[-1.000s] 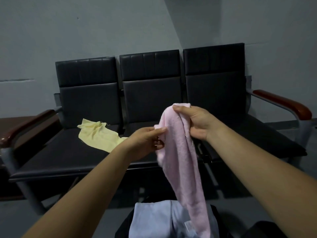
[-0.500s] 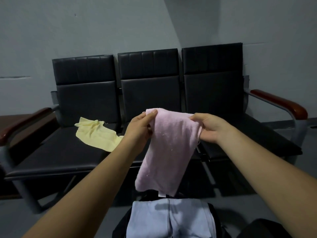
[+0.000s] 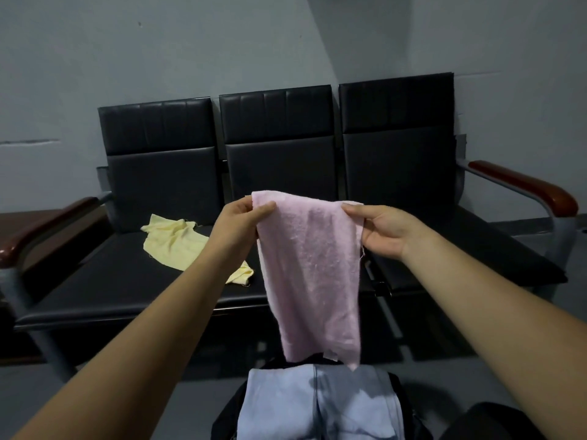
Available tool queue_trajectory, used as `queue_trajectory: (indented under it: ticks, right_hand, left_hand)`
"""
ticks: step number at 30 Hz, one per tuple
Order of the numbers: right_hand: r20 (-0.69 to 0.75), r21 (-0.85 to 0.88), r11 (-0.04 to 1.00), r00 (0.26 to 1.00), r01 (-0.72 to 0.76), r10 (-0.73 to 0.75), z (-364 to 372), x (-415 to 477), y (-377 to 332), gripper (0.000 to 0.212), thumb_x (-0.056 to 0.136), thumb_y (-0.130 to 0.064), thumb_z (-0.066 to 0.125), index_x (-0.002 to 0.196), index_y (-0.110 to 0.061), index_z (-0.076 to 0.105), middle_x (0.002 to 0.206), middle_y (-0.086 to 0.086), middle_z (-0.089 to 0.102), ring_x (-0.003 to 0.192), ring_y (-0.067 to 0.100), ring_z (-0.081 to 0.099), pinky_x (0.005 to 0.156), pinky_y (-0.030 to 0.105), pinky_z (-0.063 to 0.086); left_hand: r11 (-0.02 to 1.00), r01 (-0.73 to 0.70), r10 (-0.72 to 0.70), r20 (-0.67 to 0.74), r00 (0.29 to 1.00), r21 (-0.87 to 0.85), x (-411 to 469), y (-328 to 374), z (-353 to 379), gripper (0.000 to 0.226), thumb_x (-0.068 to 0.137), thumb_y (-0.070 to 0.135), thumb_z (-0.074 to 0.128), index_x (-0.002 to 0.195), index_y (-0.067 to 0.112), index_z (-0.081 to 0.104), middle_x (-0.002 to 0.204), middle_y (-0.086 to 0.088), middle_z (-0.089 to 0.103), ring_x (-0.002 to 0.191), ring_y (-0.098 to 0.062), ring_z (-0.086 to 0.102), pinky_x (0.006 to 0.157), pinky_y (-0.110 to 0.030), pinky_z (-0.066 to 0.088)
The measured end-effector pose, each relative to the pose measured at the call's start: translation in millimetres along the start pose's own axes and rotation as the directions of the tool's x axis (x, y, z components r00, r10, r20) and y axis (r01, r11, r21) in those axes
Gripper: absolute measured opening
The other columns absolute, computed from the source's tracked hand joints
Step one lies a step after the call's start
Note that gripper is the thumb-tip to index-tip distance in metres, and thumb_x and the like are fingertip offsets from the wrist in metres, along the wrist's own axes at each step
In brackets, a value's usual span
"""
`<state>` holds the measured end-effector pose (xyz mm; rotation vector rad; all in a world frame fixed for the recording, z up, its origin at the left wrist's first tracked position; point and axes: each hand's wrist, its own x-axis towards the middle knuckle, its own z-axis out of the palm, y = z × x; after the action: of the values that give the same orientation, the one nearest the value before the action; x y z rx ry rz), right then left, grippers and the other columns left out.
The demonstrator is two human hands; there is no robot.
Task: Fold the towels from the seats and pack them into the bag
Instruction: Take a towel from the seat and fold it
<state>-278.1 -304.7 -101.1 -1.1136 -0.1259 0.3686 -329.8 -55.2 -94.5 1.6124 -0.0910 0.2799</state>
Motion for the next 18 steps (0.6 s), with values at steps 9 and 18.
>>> queue_trajectory:
  ticks: [9,18]
  right_hand:
    - [-0.138,-0.029,0.995,0.986,0.091,-0.094,14.1,15.3,-20.1,0.024,0.089,-0.003,0.072,0.111,0.003,0.071,0.105,0.018,0.074,0.093,0.025,0.075,0.070,0.033,0.061]
    - [-0.320,-0.447,0.874,0.878,0.191,-0.356,11.3,35.4,-36.6,0.021,0.084,-0.013,0.081,0.103,-0.008,0.074,0.096,0.010,0.077,0.089,0.025,0.076,0.076,0.036,0.062]
  left_hand:
    - [0.976,-0.104,0.120,-0.072,0.990,0.190,9.9,6.9,-7.4,0.028,0.091,0.029,0.073,0.113,0.012,0.075,0.096,0.000,0.078,0.092,-0.017,0.075,0.088,-0.039,0.060]
    - [0.969,-0.125,0.141,-0.060,0.988,0.215,34.5,12.6,-5.9,0.022,0.091,0.024,0.072,0.112,0.016,0.074,0.098,0.004,0.076,0.093,-0.010,0.073,0.077,-0.022,0.059]
